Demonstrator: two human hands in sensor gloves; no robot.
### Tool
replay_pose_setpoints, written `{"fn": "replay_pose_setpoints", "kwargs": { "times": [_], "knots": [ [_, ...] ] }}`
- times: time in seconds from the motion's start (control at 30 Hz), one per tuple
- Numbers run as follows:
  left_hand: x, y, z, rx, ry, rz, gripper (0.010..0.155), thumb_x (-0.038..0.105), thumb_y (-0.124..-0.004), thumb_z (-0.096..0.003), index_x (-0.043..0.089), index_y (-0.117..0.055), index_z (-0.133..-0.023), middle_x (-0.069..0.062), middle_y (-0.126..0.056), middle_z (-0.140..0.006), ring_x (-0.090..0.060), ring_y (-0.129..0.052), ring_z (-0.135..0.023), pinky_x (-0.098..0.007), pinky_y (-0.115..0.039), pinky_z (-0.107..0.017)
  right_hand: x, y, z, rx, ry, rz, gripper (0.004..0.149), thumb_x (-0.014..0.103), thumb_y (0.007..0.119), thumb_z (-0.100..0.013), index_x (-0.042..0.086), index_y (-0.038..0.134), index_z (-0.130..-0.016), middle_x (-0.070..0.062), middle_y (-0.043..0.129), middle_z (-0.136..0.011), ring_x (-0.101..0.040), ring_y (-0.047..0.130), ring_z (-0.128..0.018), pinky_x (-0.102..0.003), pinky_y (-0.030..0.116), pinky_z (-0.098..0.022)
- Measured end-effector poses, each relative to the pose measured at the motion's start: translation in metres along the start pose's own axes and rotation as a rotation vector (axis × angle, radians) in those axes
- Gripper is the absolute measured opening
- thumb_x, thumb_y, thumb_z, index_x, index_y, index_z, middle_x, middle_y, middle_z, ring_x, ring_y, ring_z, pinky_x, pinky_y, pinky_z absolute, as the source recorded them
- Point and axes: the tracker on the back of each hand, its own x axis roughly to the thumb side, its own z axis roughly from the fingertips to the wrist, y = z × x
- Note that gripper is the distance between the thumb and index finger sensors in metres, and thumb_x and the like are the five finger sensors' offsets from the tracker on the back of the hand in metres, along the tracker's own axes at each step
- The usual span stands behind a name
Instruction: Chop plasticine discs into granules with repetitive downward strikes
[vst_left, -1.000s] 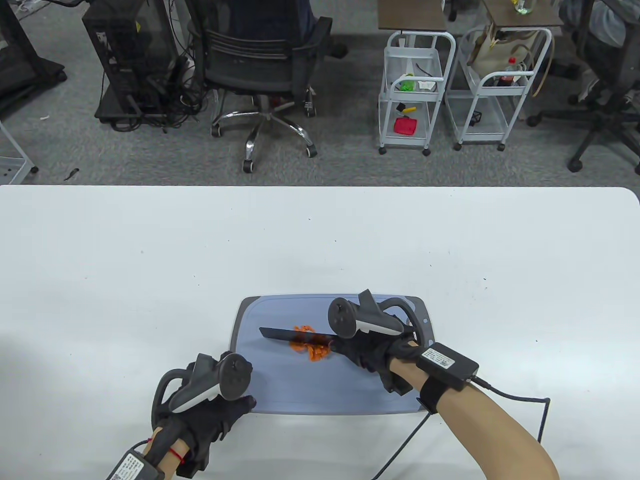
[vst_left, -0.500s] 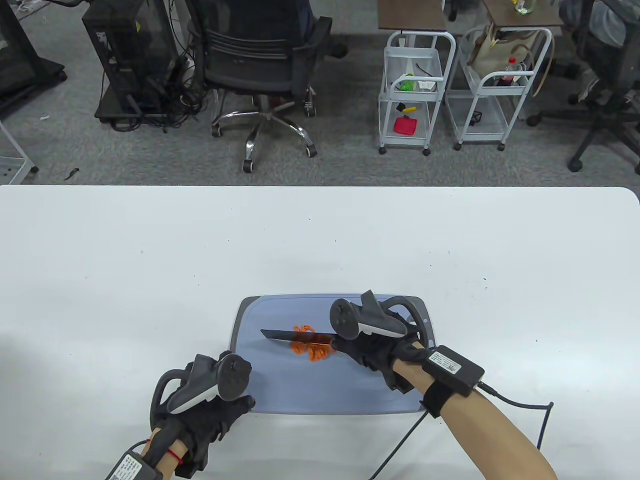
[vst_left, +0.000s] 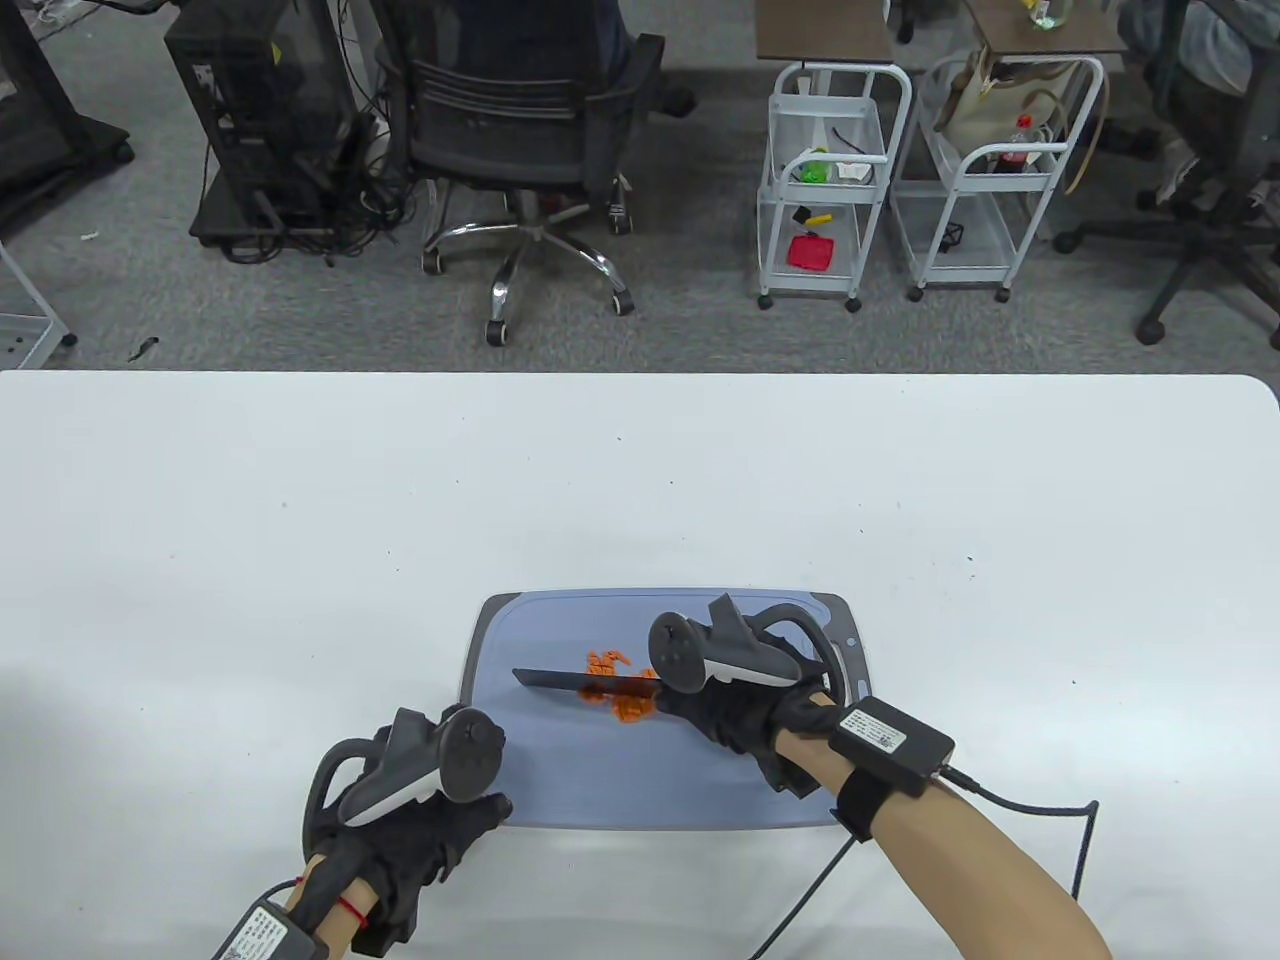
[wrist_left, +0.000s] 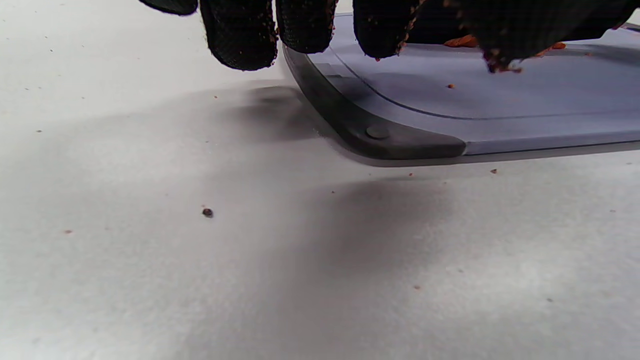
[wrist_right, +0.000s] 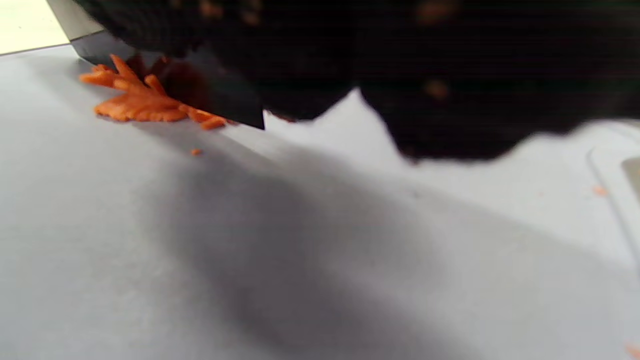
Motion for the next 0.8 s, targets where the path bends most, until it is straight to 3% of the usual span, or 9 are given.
{"fn": "replay_pose_setpoints", "kwargs": {
  "times": [0.13,0.37,0.47,0.57,0.8],
  "knots": [
    [0.001,0.000,-0.003,-0.011,0.006,0.003,0.078,0.062,-0.061,-0.0385,0.033,-0.054,-0.110,-0.013,-0.049,-0.124,-0.046,-0.064,-0.107,-0.066,-0.047,-0.075,0.010,0.007,-0.008,-0.081,-0.020,-0.064,0.054,0.058,0.076,-0.042,0.015,0.085,-0.073,0.001,0.098,-0.032,-0.020,0.106,-0.002,-0.049,0.092,-0.018],
    [-0.003,-0.001,0.001,-0.012,0.001,0.022,0.077,0.063,-0.060,-0.0383,0.033,-0.054,-0.110,-0.013,-0.049,-0.124,-0.046,-0.064,-0.107,-0.065,-0.047,-0.075,0.001,-0.003,-0.005,0.040,0.044,-0.019,0.055,0.058,0.076,-0.042,0.014,0.085,-0.072,0.001,0.098,-0.031,-0.021,0.106,-0.002,-0.050,0.092,-0.018],
    [-0.008,0.006,0.006,0.051,0.008,0.040,0.077,0.062,-0.061,-0.0383,0.033,-0.054,-0.110,-0.013,-0.048,-0.124,-0.046,-0.063,-0.107,-0.066,-0.047,-0.075,-0.009,-0.017,0.009,0.061,0.088,-0.012,0.054,0.059,0.076,-0.042,0.016,0.088,-0.072,0.002,0.099,-0.030,-0.020,0.106,-0.001,-0.048,0.092,-0.017],
    [-0.008,0.012,0.009,0.112,0.014,0.020,0.077,0.062,-0.061,-0.0382,0.033,-0.054,-0.110,-0.013,-0.048,-0.124,-0.046,-0.063,-0.107,-0.066,-0.046,-0.075,-0.013,-0.028,0.019,-0.033,0.073,-0.033,0.054,0.059,0.077,-0.042,0.016,0.090,-0.071,0.001,0.100,-0.030,-0.019,0.105,-0.001,-0.047,0.091,-0.017],
    [-0.007,0.012,0.011,0.118,0.032,-0.003,0.077,0.063,-0.061,-0.0382,0.033,-0.054,-0.110,-0.013,-0.047,-0.124,-0.048,-0.060,-0.108,-0.066,-0.045,-0.075,-0.001,-0.019,0.015,0.010,0.056,0.007,0.054,0.059,0.077,-0.042,0.016,0.090,-0.071,0.002,0.100,-0.030,-0.019,0.105,-0.002,-0.047,0.091,-0.017]
  ]
}}
